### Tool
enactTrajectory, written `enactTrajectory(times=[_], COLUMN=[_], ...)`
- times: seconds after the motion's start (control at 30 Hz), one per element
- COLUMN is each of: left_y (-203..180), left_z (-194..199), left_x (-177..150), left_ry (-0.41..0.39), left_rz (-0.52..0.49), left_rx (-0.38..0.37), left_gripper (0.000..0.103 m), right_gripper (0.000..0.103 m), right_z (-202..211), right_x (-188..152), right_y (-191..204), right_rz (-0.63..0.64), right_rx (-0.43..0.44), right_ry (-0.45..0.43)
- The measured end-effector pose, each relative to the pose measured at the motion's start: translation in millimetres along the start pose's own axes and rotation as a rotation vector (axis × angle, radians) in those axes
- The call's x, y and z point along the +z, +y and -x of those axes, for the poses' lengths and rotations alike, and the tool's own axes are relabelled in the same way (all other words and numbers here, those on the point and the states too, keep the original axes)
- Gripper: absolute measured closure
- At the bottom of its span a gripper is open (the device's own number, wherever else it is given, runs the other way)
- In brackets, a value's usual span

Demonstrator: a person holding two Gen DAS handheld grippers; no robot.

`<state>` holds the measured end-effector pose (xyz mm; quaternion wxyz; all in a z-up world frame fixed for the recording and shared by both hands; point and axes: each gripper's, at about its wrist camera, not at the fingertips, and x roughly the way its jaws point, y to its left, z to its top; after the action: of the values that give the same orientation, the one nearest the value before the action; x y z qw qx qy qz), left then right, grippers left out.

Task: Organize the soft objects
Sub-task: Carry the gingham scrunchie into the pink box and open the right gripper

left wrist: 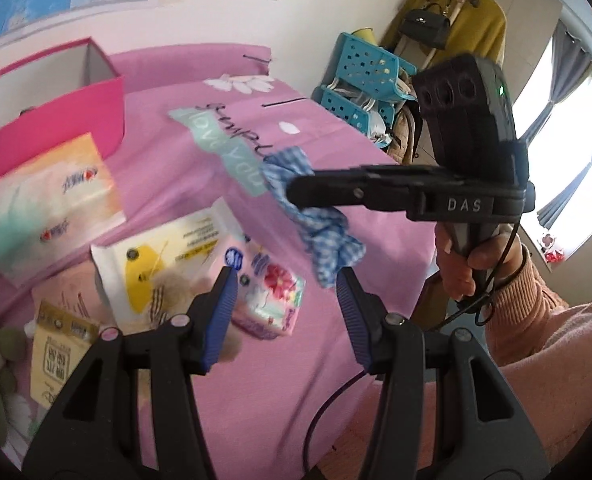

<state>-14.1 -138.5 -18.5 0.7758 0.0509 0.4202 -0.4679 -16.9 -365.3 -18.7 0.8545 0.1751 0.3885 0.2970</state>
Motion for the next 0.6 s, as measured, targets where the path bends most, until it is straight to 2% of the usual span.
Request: enactTrajectory(times=[0.2,0.37,0.6], left_y=[0,23,58], left_z=[9,21,36], left_x=[23,47,73], left_ry=[-0.058,-0.094,-0.14], left_rz=[-0.009,0.039,0.105], left_rx=[0.065,0.096,0.146], left_gripper=[0.05,0.069,0.077], right_gripper=[0.09,0.09,0.09], right_z=[-7,-21,-39], right_x=[31,63,114], right_y=[25,43,59], right_rz=[0.071,0.134,0.193], right_rx=[0.03,0.037,0.049], right_ry=[-0.053,-0.084,-0.13])
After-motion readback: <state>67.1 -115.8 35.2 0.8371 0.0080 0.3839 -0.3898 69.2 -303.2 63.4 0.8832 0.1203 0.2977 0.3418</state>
